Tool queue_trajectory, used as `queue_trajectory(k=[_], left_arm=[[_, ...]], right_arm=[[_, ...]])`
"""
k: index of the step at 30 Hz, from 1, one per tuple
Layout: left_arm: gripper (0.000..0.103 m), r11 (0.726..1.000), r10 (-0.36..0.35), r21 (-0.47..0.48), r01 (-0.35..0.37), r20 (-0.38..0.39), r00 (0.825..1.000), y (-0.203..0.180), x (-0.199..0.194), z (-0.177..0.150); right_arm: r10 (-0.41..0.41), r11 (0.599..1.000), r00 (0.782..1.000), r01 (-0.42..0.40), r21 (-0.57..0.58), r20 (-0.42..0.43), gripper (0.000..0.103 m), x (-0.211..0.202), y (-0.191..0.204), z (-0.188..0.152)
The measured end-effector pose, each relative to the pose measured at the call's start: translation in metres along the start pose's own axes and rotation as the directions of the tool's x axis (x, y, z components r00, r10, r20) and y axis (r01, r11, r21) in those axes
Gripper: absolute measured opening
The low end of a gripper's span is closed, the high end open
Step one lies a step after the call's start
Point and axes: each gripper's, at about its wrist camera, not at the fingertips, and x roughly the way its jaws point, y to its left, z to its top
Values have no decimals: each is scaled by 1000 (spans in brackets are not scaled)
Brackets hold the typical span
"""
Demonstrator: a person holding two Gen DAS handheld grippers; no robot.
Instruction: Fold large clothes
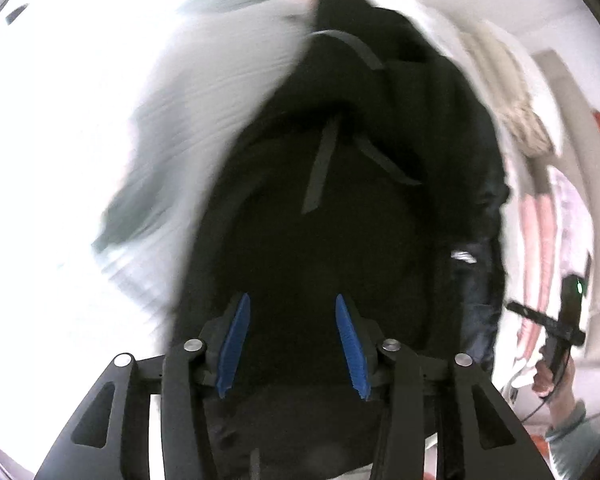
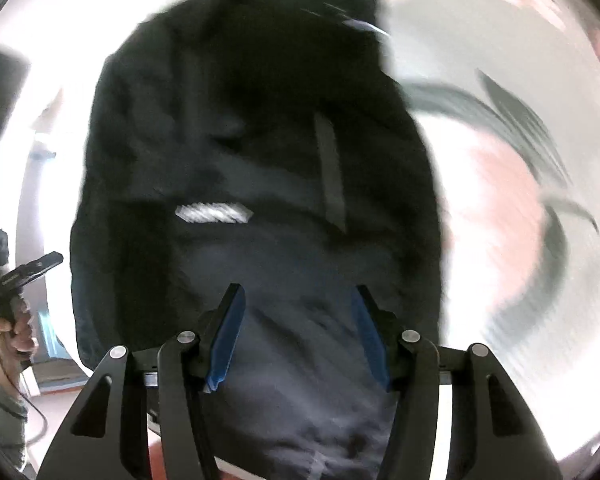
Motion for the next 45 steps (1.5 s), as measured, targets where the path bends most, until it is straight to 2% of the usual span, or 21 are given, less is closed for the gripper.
queue_trajectory(k=[1,3,5,7,10,14,18,19,22,24,26,27,28,29,30,33,36,41,43,45], left_arm=[[59,999,20,-31,-20,-9,1000,8,-1,-3],[67,994,52,-94,-55,-30,998,24,-2,-10],[67,991,42,-129,-44,-20,999,39,-2,-16],[72,985,-19,-172,13,-34,999,55,3,-21],[72,964,-127,-241,110,-60,990,75,19,-28],[72,968,-149,-210,135,-55,987,76,24,-38],[70,952,-231,-228,206,-89,969,79,27,-52],[70,946,-261,-229,231,-112,959,80,29,-58],[70,937,-303,-233,262,-165,938,83,31,-74],[70,923,-346,-245,296,-194,918,83,35,-86],[70,925,-339,-250,285,-208,918,80,41,-92],[61,937,-308,-238,257,-210,928,78,43,-94],[43,943,-289,-232,239,-215,933,77,41,-93],[26,949,-271,-225,222,-217,938,76,40,-94],[15,946,-278,-228,229,-214,936,75,37,-94],[12,950,-269,-210,231,-177,947,65,16,-92],[12,935,-311,-216,283,-108,944,55,-13,-79],[12,916,-382,-123,381,14,924,19,-66,-31],[12,917,-389,-72,392,58,920,3,-83,-8],[12,911,-409,0,412,121,905,-17,-103,21]], right_arm=[[-5,1000,1000,5,17,-10,59,-1,-16,-10],[-23,998,999,25,64,-42,59,7,-37,-27],[-3,994,998,11,109,-67,59,12,-63,-39],[34,989,996,-22,144,-79,59,19,-77,-50],[74,988,992,-59,146,-102,59,28,-87,-62],[112,991,985,-101,83,-133,62,34,-79,-72],[168,986,966,-163,40,-197,62,38,-75,-88],[186,983,961,-181,42,-206,62,43,-69,-91],[259,966,933,-256,47,-249,62,44,-71,-101],[287,957,913,-286,47,-289,61,50,-69,-109],[282,959,918,-275,63,-279,60,62,-73,-111],[291,957,920,-275,96,-264,56,65,-79,-109],[289,957,924,-270,110,-252,51,68,-78,-109],[277,960,930,-258,107,-243,36,68,-77,-108],[270,963,934,-256,89,-235,20,64,-76,-108],[259,965,941,-259,26,-218,15,46,-68,-105],[296,955,938,-296,29,-181,14,21,-63,-94],[370,929,928,-370,15,-50,14,-44,-57,-44],[392,920,920,-392,-4,-5,14,-66,-55,-21],[416,909,908,-415,-32,41,14,-90,-53,10]])
